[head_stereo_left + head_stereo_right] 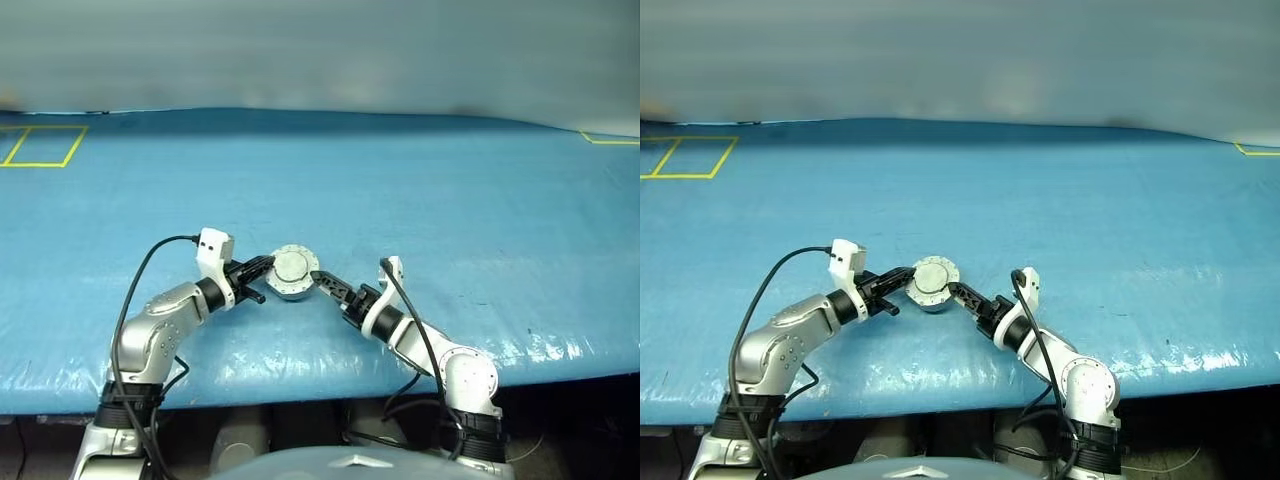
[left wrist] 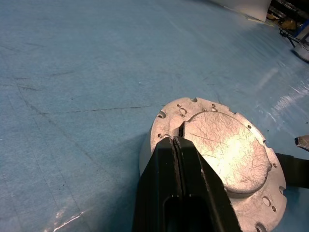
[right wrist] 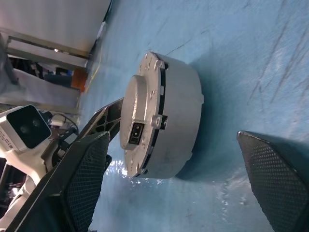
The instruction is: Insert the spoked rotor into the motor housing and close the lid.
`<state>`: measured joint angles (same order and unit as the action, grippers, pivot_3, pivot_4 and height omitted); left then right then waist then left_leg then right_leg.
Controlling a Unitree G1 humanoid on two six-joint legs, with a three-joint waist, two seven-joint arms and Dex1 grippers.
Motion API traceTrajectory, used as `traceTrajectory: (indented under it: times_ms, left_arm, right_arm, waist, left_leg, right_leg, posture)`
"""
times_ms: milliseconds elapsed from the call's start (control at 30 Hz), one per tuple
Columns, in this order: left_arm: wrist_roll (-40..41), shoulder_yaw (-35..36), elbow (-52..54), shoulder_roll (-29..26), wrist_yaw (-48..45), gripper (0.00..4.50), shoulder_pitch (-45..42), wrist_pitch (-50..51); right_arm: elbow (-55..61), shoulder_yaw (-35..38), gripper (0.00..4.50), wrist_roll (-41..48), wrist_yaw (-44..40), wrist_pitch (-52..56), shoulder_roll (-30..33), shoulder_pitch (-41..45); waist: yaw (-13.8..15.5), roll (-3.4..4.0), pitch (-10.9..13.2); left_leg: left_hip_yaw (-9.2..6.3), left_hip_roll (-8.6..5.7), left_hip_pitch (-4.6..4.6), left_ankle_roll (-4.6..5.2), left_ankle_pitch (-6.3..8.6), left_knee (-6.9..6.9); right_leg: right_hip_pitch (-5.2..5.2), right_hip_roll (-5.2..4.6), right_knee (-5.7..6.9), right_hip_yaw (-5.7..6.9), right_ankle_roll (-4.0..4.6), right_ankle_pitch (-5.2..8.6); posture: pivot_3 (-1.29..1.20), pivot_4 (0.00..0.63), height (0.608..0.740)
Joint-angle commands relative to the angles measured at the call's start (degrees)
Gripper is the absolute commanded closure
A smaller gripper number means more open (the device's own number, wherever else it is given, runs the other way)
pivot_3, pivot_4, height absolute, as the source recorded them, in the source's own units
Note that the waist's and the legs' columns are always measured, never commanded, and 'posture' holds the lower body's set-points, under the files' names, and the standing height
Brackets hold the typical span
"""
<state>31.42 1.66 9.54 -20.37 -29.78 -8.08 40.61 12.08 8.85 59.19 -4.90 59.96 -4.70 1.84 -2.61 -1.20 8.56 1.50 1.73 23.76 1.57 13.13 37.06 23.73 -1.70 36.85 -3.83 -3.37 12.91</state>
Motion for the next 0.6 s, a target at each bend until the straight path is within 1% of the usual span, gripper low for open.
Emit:
traceTrajectory:
  times_ms: [33, 167, 300, 400, 600]
  left_arm:
    - [-0.54, -0.36, 0.89, -0.24, 0.05, 4.50, 0.73, 0.58]
    - [-0.60, -0.48, 1.02, -0.17, 0.19, 4.50, 0.76, 0.75]
    - [-0.65, -0.46, 1.25, -0.30, 0.35, 4.50, 0.93, 0.98]
    - [-0.71, -0.38, 1.27, -0.41, 0.45, 4.50, 1.25, 1.08]
    - [-0.78, -0.53, 1.21, -0.13, 0.61, 4.50, 1.57, 1.05]
  right_arm:
    - [-2.52, -1.48, 0.04, 4.99, 2.20, -0.80, -9.02, 1.17]
    - [-5.70, -3.02, 0.04, 7.95, 3.55, -2.54, -8.24, 1.67]
    - [-8.67, -2.99, 0.04, 11.14, 5.05, -5.00, -7.86, 1.93]
    - [-10.13, -3.55, 0.64, 13.29, 5.96, -5.99, -7.42, 1.93]
    - [-9.71, -4.74, 2.63, 16.47, 7.03, -6.18, -5.68, 1.12]
  waist:
    - [-0.02, 0.00, 0.00]
    - [-0.08, 0.00, 0.00]
    - [-0.29, -0.01, -0.01]
    - [-0.41, -0.01, -0.01]
    - [-0.54, 0.01, 0.00]
  left_leg:
    - [0.00, 0.00, 0.00, 0.00, 0.00, 0.00]
    - [0.00, -0.01, 0.02, 0.00, 0.00, -0.01]
    - [-0.01, -0.01, 0.00, 0.00, 0.00, 0.00]
    - [-0.01, 0.00, 0.00, 0.00, 0.00, 0.01]
    - [-0.02, -0.01, 0.03, 0.01, 0.00, -0.01]
  right_leg:
    - [0.00, 0.00, 0.00, 0.00, 0.00, 0.00]
    - [0.01, -0.01, -0.02, -0.01, 0.00, 0.00]
    - [-0.02, -0.01, -0.01, 0.00, 0.00, 0.00]
    - [-0.02, -0.01, -0.01, -0.01, -0.01, -0.01]
    - [0.01, -0.01, -0.02, -0.01, 0.01, -0.01]
  posture:
    - [0.00, 0.150, 0.740]
    - [0.00, 0.150, 0.740]
    - [0.00, 0.150, 0.740]
    - [0.00, 0.150, 0.740]
    - [0.00, 0.150, 0.740]
